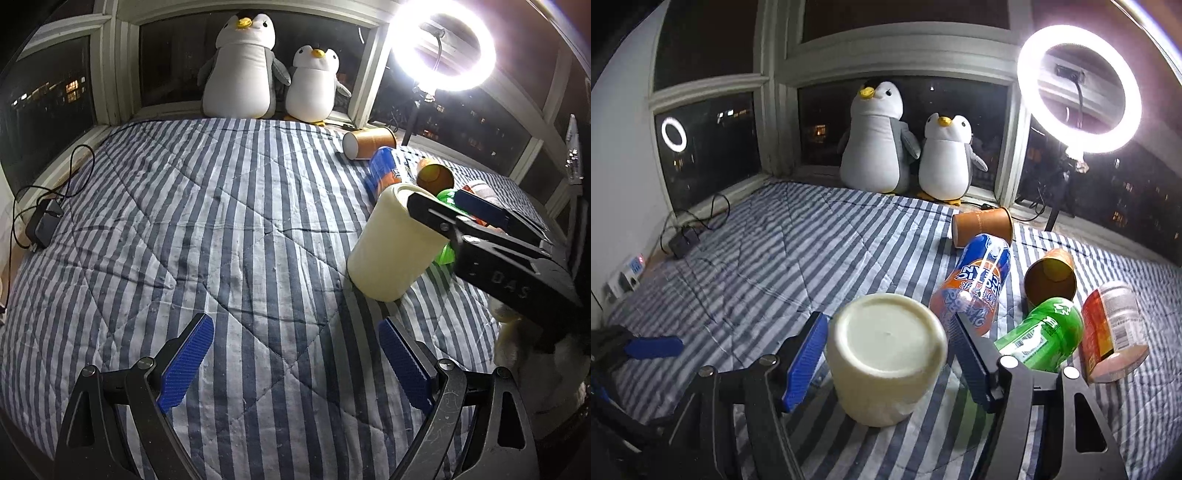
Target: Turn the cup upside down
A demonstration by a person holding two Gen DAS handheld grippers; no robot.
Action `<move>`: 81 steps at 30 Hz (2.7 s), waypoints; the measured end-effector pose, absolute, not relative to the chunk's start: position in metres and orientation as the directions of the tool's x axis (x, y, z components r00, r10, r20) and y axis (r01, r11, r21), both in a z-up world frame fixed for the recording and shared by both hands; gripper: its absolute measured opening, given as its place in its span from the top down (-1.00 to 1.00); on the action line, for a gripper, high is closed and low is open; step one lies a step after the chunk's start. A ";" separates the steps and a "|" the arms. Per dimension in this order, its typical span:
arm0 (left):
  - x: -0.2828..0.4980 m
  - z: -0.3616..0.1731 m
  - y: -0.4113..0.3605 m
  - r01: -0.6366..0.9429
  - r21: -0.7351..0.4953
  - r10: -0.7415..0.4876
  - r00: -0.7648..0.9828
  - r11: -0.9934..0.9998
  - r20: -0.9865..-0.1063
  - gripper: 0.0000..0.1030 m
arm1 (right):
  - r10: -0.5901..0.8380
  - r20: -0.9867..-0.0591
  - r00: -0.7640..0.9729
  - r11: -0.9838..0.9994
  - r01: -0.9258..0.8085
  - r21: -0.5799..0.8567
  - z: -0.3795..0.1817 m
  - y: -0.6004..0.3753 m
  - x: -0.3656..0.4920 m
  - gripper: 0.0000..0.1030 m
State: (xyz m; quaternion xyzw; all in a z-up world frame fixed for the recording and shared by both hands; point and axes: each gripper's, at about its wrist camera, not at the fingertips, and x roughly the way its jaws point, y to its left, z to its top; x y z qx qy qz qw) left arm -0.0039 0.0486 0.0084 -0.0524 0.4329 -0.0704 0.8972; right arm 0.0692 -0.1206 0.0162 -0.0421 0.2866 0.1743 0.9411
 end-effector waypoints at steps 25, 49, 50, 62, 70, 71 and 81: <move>-0.006 0.036 -0.002 0.136 -0.032 -0.125 0.762 0.990 -0.635 -0.81 | 0.253 -0.473 0.844 0.967 -0.200 0.161 0.009 -0.197 -0.006 -0.64; -0.024 0.032 -0.015 0.131 0.025 -0.115 0.934 0.991 -0.337 -0.96 | 0.093 -0.412 0.906 0.988 -0.033 0.150 -0.016 -0.215 -0.009 -0.72; -0.027 0.032 -0.015 0.127 0.027 -0.112 0.941 0.992 -0.318 -0.96 | 0.089 -0.408 0.909 0.989 -0.030 0.147 -0.017 -0.216 -0.010 -0.72; -0.032 0.022 0.001 0.093 -0.031 -0.098 0.953 0.995 -0.288 -0.99 | 0.027 -0.311 0.950 0.993 0.011 0.119 -0.013 -0.213 -0.028 -0.72; -0.035 0.021 0.003 0.085 -0.030 -0.090 0.957 0.996 -0.277 -0.99 | -0.003 -0.263 0.965 0.988 0.044 0.148 -0.009 -0.221 -0.037 -0.72; -0.036 0.021 0.002 0.083 -0.027 -0.088 0.957 0.996 -0.276 -0.99 | -0.003 -0.261 0.965 0.988 0.044 0.149 -0.009 -0.221 -0.038 -0.72; -0.036 0.021 -0.005 0.091 -0.003 -0.089 0.959 0.996 -0.270 -0.99 | -0.013 -0.234 0.972 0.988 0.048 0.144 -0.008 -0.220 -0.044 -0.72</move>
